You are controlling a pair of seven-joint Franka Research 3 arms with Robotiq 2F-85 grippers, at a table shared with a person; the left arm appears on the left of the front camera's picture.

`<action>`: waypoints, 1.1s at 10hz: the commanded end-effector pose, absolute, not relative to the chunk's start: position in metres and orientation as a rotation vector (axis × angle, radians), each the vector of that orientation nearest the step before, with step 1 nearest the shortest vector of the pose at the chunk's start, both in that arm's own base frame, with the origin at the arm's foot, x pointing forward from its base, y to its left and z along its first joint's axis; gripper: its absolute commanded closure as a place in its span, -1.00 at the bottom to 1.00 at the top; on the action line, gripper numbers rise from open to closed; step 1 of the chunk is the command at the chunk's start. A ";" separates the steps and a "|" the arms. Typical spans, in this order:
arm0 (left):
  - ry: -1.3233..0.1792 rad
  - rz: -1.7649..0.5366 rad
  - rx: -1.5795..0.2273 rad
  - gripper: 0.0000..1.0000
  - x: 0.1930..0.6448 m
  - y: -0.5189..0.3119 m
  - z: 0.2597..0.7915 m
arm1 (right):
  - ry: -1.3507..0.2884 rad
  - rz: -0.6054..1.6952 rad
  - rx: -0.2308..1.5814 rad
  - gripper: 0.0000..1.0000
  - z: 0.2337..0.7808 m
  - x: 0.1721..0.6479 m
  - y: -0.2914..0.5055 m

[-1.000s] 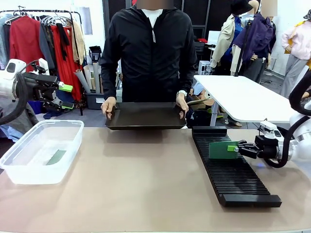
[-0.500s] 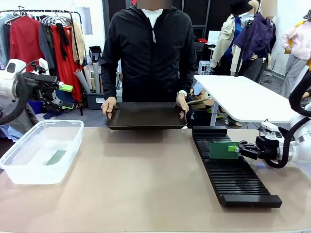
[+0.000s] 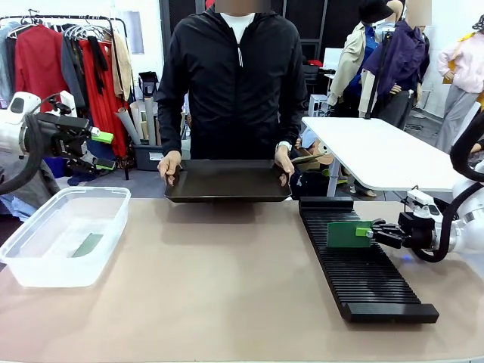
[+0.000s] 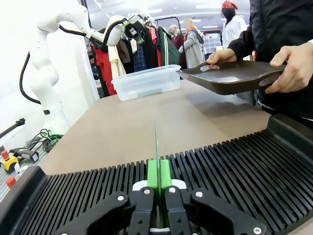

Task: Sort PCBs into racks and boxes based on the side picked up.
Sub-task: If the short side of the Blank PCB is picked up, insert it into the PCB Rack ; if the long side is picked up, place it in the Organizing box.

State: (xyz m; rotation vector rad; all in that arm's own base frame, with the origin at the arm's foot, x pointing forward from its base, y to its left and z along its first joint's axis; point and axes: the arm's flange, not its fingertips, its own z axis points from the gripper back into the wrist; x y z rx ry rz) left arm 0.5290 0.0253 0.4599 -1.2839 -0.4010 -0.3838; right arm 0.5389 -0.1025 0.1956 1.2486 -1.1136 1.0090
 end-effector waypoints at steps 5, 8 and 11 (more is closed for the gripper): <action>-0.404 -0.385 -1.286 -1.00 0.527 0.025 0.462 | -1.092 1.040 1.218 -0.71 0.182 0.536 -0.111; -0.404 -0.385 -1.286 -1.00 0.527 0.025 0.462 | -1.063 1.054 1.200 -1.00 0.197 0.538 -0.115; -0.404 -0.385 -1.286 -1.00 0.527 0.025 0.462 | -1.041 1.042 1.209 -1.00 0.206 0.541 -0.119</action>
